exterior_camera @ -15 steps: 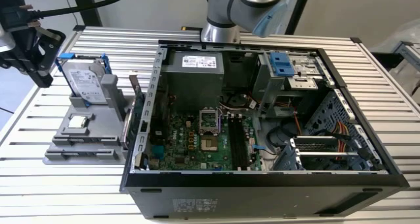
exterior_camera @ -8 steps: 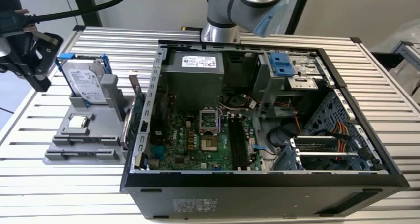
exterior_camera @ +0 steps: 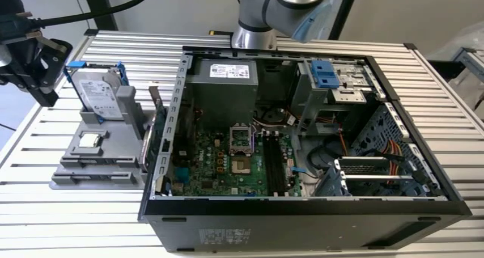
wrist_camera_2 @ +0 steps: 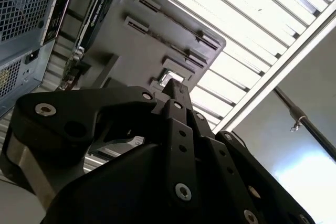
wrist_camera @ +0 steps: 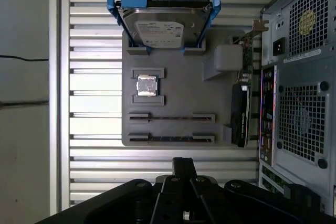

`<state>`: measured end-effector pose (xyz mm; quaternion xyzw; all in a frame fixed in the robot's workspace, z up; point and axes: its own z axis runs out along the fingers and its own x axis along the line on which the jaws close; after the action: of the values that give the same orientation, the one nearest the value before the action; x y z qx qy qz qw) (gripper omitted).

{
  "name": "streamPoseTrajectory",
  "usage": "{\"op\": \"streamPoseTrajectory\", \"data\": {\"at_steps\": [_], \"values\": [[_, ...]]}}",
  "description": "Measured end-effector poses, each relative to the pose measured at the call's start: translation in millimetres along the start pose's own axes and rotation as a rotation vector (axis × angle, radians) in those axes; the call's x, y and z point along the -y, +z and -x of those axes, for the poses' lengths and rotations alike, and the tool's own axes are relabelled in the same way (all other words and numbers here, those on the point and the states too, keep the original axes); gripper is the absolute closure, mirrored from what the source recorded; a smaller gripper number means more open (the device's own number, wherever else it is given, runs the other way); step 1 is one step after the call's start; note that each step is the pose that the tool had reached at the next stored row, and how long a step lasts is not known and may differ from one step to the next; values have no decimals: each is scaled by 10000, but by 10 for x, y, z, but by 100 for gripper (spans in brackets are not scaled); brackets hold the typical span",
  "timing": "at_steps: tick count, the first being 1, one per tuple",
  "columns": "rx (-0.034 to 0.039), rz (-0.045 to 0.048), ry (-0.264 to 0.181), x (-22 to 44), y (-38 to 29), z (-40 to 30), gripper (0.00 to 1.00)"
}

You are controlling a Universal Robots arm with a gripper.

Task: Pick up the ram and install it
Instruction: 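Pick up the ram and move it above insertion slot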

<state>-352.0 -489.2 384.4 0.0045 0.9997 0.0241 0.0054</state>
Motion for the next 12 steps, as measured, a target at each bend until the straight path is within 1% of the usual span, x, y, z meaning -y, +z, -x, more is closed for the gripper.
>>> {"op": "streamPoseTrajectory", "data": {"at_steps": [5, 12], "values": [[-1, 0, -13, 0, 0, 0, 100], [-10, 2, -212, 0, 0, 0, 100]]}}
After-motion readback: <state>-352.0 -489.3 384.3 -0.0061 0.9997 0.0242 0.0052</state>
